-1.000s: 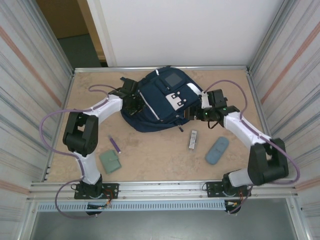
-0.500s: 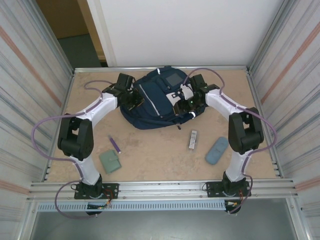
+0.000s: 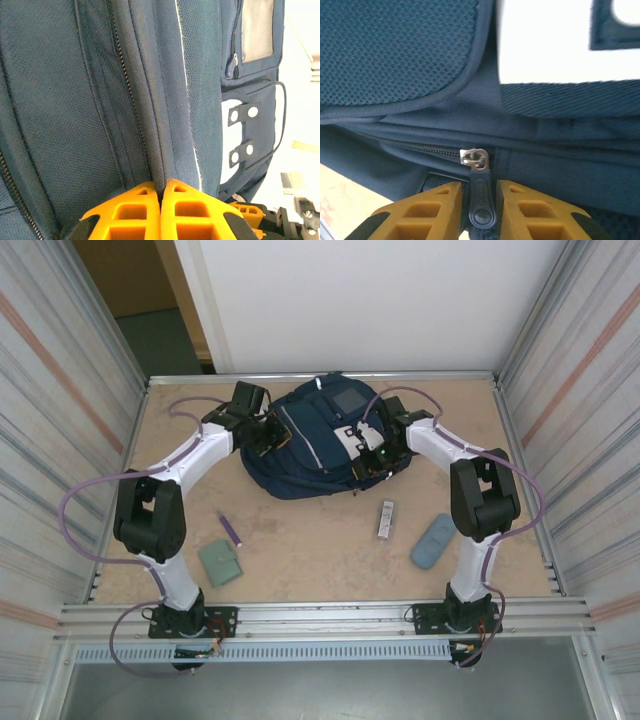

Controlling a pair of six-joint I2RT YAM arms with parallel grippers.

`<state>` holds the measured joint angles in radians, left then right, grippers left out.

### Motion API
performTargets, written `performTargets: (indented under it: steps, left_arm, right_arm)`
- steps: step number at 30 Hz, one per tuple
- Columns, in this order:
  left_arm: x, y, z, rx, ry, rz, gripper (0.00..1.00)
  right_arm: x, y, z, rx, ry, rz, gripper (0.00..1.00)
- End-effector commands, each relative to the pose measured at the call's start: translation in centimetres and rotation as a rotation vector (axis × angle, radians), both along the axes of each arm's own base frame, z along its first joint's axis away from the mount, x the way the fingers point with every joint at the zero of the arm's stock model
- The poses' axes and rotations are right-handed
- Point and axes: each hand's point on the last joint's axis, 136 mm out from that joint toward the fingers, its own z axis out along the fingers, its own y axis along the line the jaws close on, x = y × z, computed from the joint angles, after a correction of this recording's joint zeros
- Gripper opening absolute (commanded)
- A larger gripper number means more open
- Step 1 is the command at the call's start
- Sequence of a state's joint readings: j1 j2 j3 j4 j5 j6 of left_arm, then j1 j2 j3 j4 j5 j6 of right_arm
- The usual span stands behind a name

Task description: Pack the student bag

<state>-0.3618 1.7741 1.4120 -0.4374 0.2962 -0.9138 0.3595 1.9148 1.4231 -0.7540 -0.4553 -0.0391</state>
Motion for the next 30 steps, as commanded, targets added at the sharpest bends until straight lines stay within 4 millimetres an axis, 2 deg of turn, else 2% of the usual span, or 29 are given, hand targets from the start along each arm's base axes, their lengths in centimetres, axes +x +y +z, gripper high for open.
performTargets:
  steps: [1, 5, 12, 16, 21, 30]
  left_arm:
    - [0.5, -1.7, 3.5, -0.095, -0.085, -0.042, 0.00]
    - [0.6, -1.7, 3.0, -0.099, -0.081, -0.034, 0.00]
    - [0.0, -1.9, 2.3, -0.102, -0.059, -0.042, 0.00]
    - [-0.2, -1.7, 1.7, -0.097, -0.048, -0.041, 0.00]
    - [-0.3, -1.7, 0.8, -0.096, -0.033, -0.036, 0.00]
    - [-0.1, -2.0, -0.3, -0.116, -0.017, -0.021, 0.00]
  right_arm:
    - [-2.0, 1.0, -0.1, 0.030, 0.084, 0.044, 0.23]
    - [-2.7, 1.6, 0.3, 0.042, 0.101, 0.062, 0.18]
    - [-1.3, 0.9, 0.2, -0.014, 0.065, 0.005, 0.00]
    - [-1.1, 1.2, 1.0, -0.010, 0.051, 0.002, 0.00]
    - [-2.3, 2.2, 2.9, -0.022, 0.068, 0.052, 0.00]
    - [-5.5, 4.2, 2.9, -0.124, 0.180, 0.167, 0.00]
